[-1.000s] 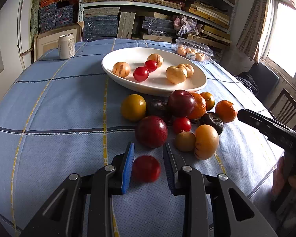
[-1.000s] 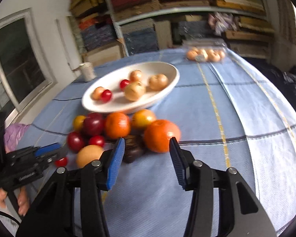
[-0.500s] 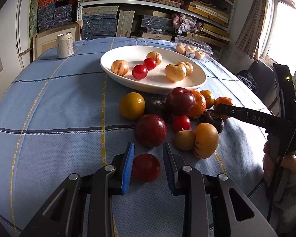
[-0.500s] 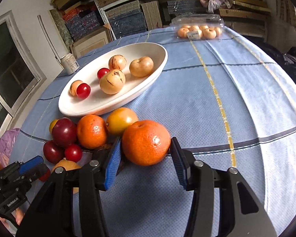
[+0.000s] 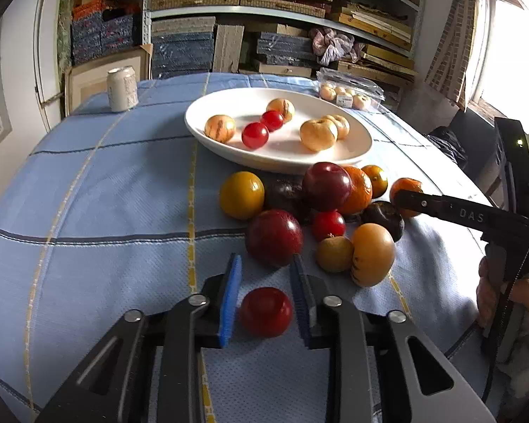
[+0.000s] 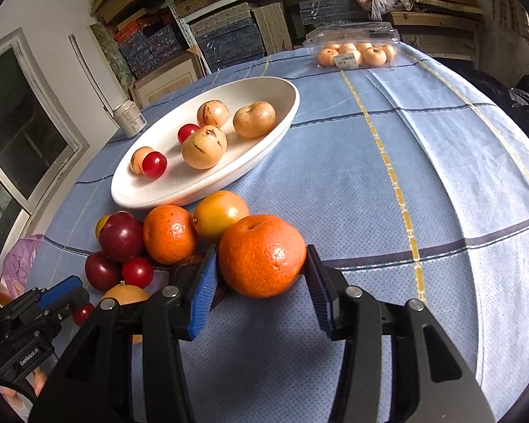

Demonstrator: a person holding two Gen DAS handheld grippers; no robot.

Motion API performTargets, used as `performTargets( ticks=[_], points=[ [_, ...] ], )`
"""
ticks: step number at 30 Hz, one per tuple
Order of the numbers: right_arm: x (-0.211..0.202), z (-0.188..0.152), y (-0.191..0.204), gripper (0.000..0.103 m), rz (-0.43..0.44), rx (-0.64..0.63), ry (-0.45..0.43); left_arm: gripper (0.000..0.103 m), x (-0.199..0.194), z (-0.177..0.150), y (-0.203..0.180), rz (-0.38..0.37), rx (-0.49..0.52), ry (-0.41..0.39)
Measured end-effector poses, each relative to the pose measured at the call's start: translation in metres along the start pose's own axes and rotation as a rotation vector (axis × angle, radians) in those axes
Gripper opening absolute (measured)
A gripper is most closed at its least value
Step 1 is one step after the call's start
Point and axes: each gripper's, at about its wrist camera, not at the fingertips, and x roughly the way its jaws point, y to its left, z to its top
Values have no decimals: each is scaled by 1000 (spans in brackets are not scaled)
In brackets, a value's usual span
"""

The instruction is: Organize fruits

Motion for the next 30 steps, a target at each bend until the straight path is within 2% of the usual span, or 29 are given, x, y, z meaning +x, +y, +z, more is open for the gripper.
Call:
performTargets(
  ticks=[6, 8, 11, 15, 17, 18, 19, 21, 25, 30],
  points=[
    [-18, -4, 1, 47, 7, 0, -62, 16, -7, 3, -2, 46, 17, -46],
    [-23, -5, 0, 47, 13, 3, -70, 16, -8, 3, -1, 29, 15, -39],
    [-22, -6, -3, 47, 15, 19, -57, 16, -2, 0, 2, -30, 0, 11],
    [-23, -5, -3, 47, 24, 24, -61, 16, -2, -1, 5, -39, -14, 15],
    [-23, -5, -4, 47, 27, 25, -60, 19, 1, -1, 6, -54, -21, 27],
    [-24, -6, -4, 47, 30, 28, -60, 27, 0, -2, 6, -70, -22, 26],
    [-24, -5, -5, 47, 34, 31, -61, 39, -1, -2, 6, -87, -18, 30],
    [-26, -5, -6, 47, 42, 38, -67, 49, 4, -3, 5, -83, -16, 50],
    [-28, -5, -9, 47, 59, 46, -67, 49, 13, -5, 9, -80, -43, 105],
    [-32, -6, -9, 47, 76, 47, -72, 45, 5, -8, 5, -54, -14, 101]
  ],
)
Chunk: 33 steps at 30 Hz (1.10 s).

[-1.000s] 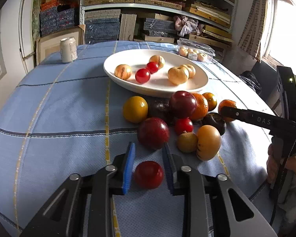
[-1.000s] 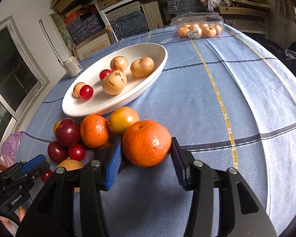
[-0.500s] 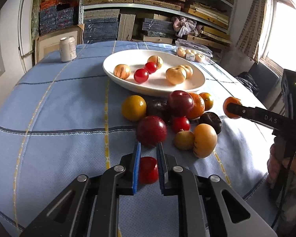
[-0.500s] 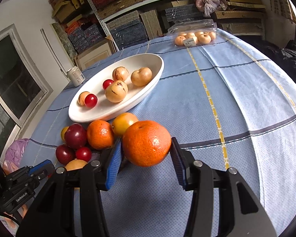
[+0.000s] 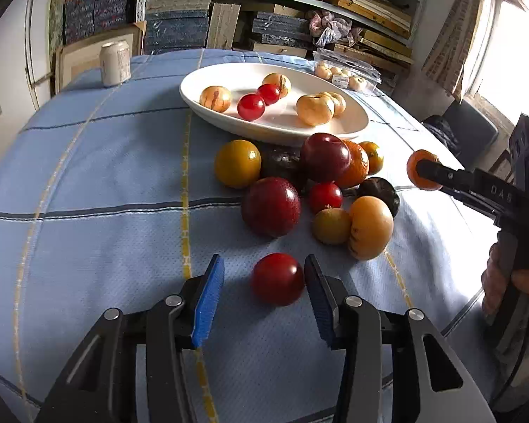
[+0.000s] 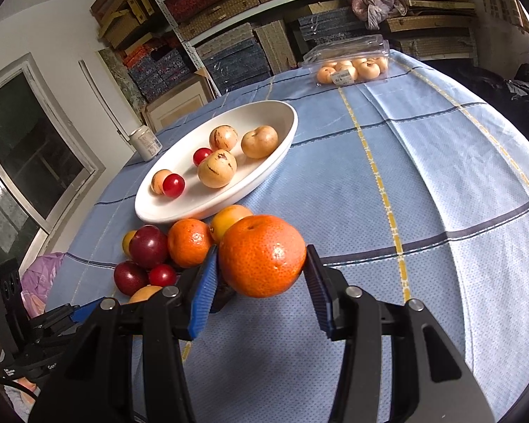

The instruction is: Organize fruits

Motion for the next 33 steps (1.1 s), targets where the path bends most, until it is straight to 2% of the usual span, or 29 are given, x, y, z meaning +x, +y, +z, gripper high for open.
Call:
performTargets(
  ticks=[2, 9, 10, 11, 14, 17, 21, 23, 27, 30, 33],
  points=[
    [-1, -1, 0, 47, 4, 1, 2, 39, 0, -1, 0, 3, 7, 19],
    [-1, -1, 1, 47, 6, 0, 2, 39, 5, -1, -5, 5, 32, 47],
    [-1, 0, 0, 47, 5, 1, 2, 30, 5, -2, -6, 6, 35, 47],
    [-2, 0, 1, 47, 3, 1, 2, 30, 5, -2, -6, 4, 36, 47],
    [-3, 0, 1, 47, 2, 0, -8, 30, 0, -2, -4, 3, 22, 22],
    [-10, 2, 2, 47, 10, 0, -44, 30, -9, 7, -2, 53, 35, -21],
    [-30, 20, 8, 47, 16, -13, -117, 29, -34, 55, 8, 119, 39, -110],
    [-42, 44, 20, 47, 7, -48, -154, 29, -47, 82, 10, 158, 46, -163],
    [-57, 96, 46, 47, 25, -94, -237, 29, -55, 139, 10, 186, 38, -240],
    [-42, 126, 69, 47, 30, -138, -259, 29, -39, 170, 11, 191, 21, -258],
    [-2, 140, 82, 47, 46, -157, -208, 29, -7, 190, 16, 163, -11, -234]
  ],
)
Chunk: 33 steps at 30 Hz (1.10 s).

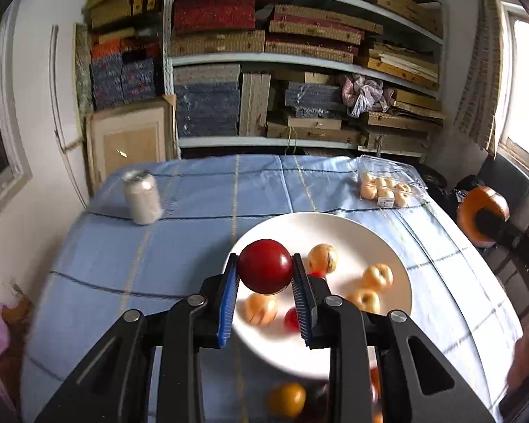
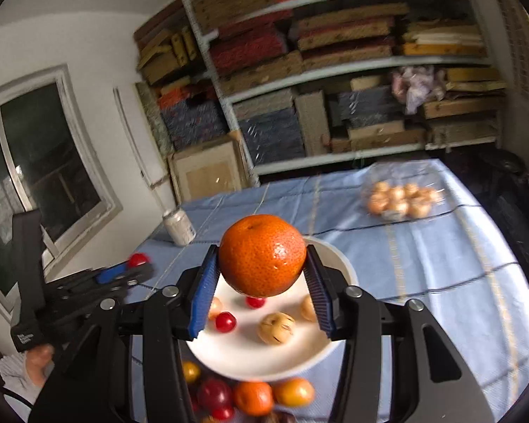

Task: Organize fruits
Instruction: 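Carry the tomato and tangerine onto the white plate and open both tools, then move both tools back to the fruit cluster on the cloth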

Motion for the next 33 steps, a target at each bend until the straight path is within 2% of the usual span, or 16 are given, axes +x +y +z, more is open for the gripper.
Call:
performTargets(
  ticks=[3, 8, 12, 16, 20, 22, 23, 24, 26, 31, 32, 33],
  points=[
    [55, -7, 4, 47, -13, -34, 97, 29, 41, 1, -1, 4, -19, 40],
    [115, -30, -4, 47, -63, -77, 240, 29, 93, -8, 3, -4, -33, 114],
    [133, -41, -9, 47, -114, -114, 282, 29, 112, -16, 5, -12, -35, 145],
    [143, -44, -10, 47, -115, -129, 296, 30, 124, -21, 6, -15, -27, 171],
    [146, -48, -2, 48, -134, -201, 286, 30, 126, -22, 4, -22, -19, 172],
    [144, -47, 0, 55, -129, -206, 271, 32, 126, -22, 3, -15, -11, 170],
    [140, -44, 0, 62, -125, -198, 257, 34, 125, -21, 2, -9, -6, 168],
    [136, -43, 1, 63, -122, -195, 244, 39, 123, -21, 2, -8, -7, 163],
    [127, -37, 2, 62, -121, -194, 218, 39, 119, -19, 3, -8, -14, 156],
    [81, -14, 12, 62, -85, -171, 102, 41, 87, -6, 8, -1, -37, 102],
    [61, -9, 15, 63, -67, -165, 62, 42, 71, -6, 12, 0, -47, 79],
    [48, -8, 17, 69, -55, -157, 39, 49, 60, -7, 14, 4, -53, 63]
  ],
)
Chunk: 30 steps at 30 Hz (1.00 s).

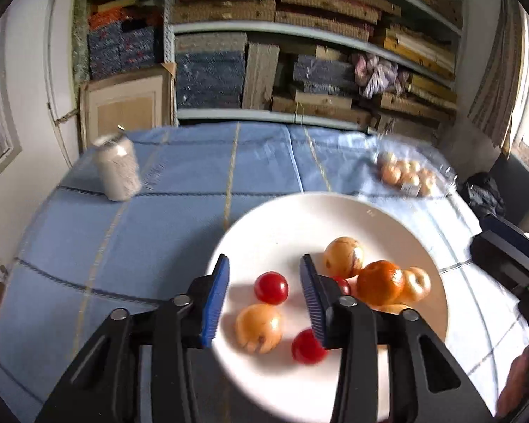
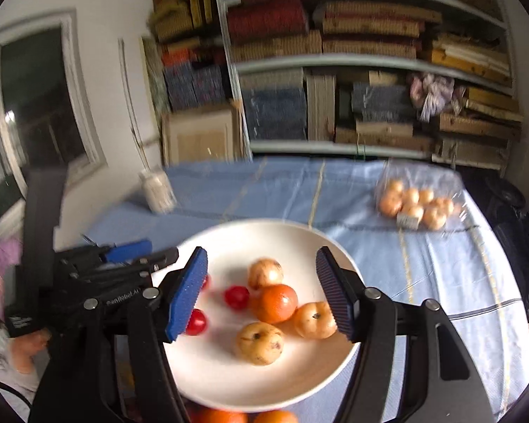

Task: Organize fruits
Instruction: 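Move both tools back to the fruit cluster on the cloth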

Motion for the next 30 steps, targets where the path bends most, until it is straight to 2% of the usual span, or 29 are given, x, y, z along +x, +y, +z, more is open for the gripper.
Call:
performTargets(
  ticks=[1, 2, 4, 7, 8, 9, 10, 14, 17, 23, 30],
  points=[
    [-15, 0, 1, 74, 12, 15, -31, 57, -10, -4, 2, 4, -6, -12],
    [-35, -2, 3, 80, 32, 31, -67, 60, -22, -12, 6, 12, -14, -22],
    [-59, -10, 6, 83, 58, 39, -95, 62, -40, -27, 10, 24, -12, -19],
    [-93, -39, 6, 86, 70, 53, -134, 63, -64, -63, 16, 44, -3, -2],
    [-103, -54, 5, 89, 63, 65, -151, 64, -71, -81, 17, 43, -2, 5],
    [-110, -67, 2, 89, 59, 76, -159, 70, -75, -93, 17, 39, -3, 7],
    [-116, -84, -1, 89, 52, 91, -162, 76, -78, -103, 17, 36, -5, 9],
    [-124, -128, -7, 90, 14, 126, -111, 78, -77, -146, 7, 20, 13, 55],
    [-124, -141, -11, 93, 35, 159, -72, 78, -81, -153, -5, 34, 60, 30],
    [-127, -142, -8, 95, 8, 145, -95, 78, -83, -156, -15, 41, 106, -4],
    [-120, -141, -10, 95, 2, 154, -63, 79, -69, -158, -21, -11, 130, 53]
  ],
)
